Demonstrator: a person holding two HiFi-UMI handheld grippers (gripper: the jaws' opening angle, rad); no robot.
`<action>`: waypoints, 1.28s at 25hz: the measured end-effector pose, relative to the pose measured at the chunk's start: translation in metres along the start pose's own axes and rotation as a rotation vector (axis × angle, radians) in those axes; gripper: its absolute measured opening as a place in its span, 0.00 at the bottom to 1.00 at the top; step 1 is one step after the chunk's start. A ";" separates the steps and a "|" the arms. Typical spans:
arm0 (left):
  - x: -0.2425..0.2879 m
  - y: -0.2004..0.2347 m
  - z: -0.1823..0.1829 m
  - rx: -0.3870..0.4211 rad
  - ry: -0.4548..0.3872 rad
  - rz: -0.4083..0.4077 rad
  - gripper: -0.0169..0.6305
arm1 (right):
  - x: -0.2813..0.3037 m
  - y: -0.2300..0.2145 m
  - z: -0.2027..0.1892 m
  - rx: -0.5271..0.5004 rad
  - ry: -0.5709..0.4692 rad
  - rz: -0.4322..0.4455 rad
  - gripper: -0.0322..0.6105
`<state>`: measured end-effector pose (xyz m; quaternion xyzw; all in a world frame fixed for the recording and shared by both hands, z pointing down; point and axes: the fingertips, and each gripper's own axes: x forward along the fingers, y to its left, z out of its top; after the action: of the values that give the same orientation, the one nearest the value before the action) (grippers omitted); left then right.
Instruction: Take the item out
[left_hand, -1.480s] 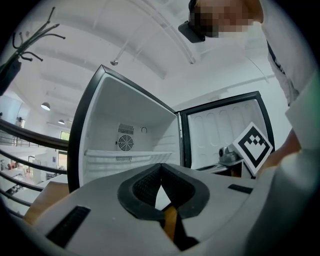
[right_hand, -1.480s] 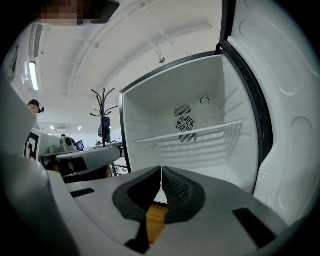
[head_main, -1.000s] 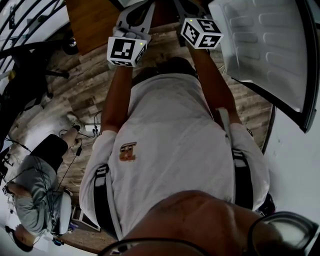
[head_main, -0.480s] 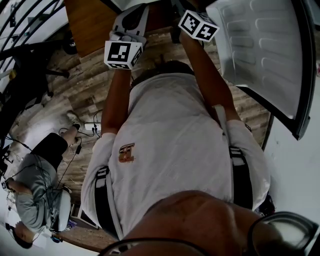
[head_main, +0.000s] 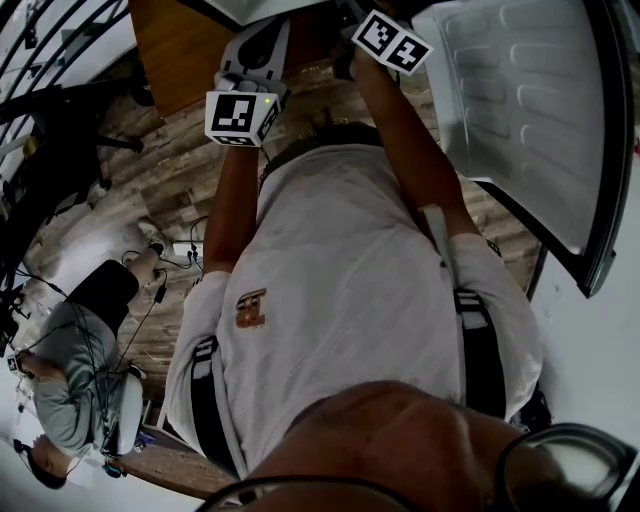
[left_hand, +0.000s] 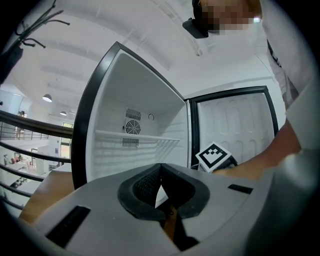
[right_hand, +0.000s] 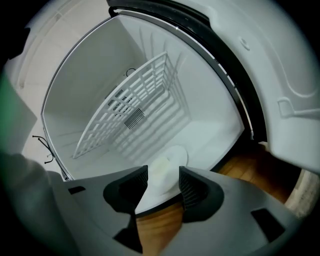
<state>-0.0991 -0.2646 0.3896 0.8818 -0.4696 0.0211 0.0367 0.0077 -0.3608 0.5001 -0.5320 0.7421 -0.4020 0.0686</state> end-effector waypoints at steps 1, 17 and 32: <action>0.001 0.000 -0.001 0.000 0.003 0.000 0.05 | 0.002 -0.003 0.001 0.018 -0.002 -0.006 0.33; 0.009 -0.002 -0.009 -0.012 0.021 0.003 0.05 | 0.020 -0.034 -0.005 0.043 0.071 -0.239 0.40; 0.008 0.006 -0.016 -0.030 0.025 0.002 0.05 | 0.030 -0.041 -0.022 0.053 0.130 -0.412 0.41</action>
<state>-0.0992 -0.2735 0.4060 0.8804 -0.4704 0.0252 0.0556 0.0130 -0.3791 0.5523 -0.6435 0.6095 -0.4604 -0.0490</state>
